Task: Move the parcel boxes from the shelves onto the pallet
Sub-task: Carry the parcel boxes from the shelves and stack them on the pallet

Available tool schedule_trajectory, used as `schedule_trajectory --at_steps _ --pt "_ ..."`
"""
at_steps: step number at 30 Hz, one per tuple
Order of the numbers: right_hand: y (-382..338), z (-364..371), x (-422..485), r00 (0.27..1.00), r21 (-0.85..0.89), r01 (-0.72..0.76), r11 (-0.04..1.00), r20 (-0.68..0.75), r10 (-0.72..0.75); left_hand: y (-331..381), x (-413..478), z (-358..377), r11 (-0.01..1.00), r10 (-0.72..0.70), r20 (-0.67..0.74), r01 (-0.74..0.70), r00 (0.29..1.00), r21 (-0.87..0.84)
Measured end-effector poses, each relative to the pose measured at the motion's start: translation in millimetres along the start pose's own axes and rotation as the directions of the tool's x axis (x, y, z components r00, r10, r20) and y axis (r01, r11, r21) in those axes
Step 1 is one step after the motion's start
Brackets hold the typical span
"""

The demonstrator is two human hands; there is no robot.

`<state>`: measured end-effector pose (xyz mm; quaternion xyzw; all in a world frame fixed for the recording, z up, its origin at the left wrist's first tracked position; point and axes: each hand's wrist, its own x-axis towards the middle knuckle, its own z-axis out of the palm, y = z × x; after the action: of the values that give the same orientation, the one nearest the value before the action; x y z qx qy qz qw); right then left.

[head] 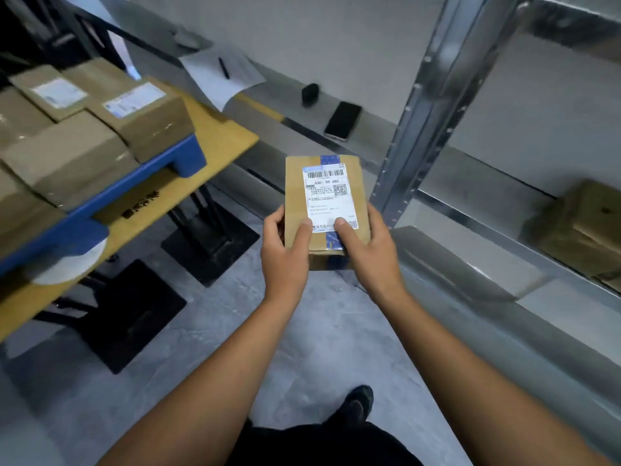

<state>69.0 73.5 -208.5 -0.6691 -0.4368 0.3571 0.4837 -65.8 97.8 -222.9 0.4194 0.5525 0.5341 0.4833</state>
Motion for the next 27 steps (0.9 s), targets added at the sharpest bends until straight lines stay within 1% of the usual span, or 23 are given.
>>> schedule_trajectory --at_steps 6,11,16,19,23,27 --pt "-66.6 150.6 -24.6 0.978 -0.015 0.146 0.989 0.151 -0.142 28.9 41.7 -152.9 0.998 0.047 -0.198 -0.055 0.979 -0.035" --pt "-113.0 269.5 -43.4 0.938 0.032 0.220 0.975 0.267 -0.220 50.8 71.8 -271.3 0.993 0.091 -0.359 -0.112 0.929 -0.040" --pt "-147.5 360.7 -48.2 0.866 0.058 0.270 0.961 0.422 -0.269 69.3 94.5 -357.9 0.990 0.089 -0.479 -0.132 0.873 -0.057" --pt "-164.7 411.8 -43.3 0.827 0.074 0.296 0.952 0.479 -0.294 74.9 116.3 -400.6 0.986 0.087 -0.545 -0.151 0.834 -0.073" --pt "-184.1 479.5 -25.7 0.757 0.133 0.310 0.941 0.564 -0.329 78.4 152.8 -450.5 0.988 0.104 -0.608 -0.154 0.787 -0.030" --pt "-196.9 550.2 2.0 0.694 0.160 0.276 0.948 0.649 -0.311 82.7 198.9 -493.4 0.988 0.131 -0.674 -0.150 0.727 0.030"
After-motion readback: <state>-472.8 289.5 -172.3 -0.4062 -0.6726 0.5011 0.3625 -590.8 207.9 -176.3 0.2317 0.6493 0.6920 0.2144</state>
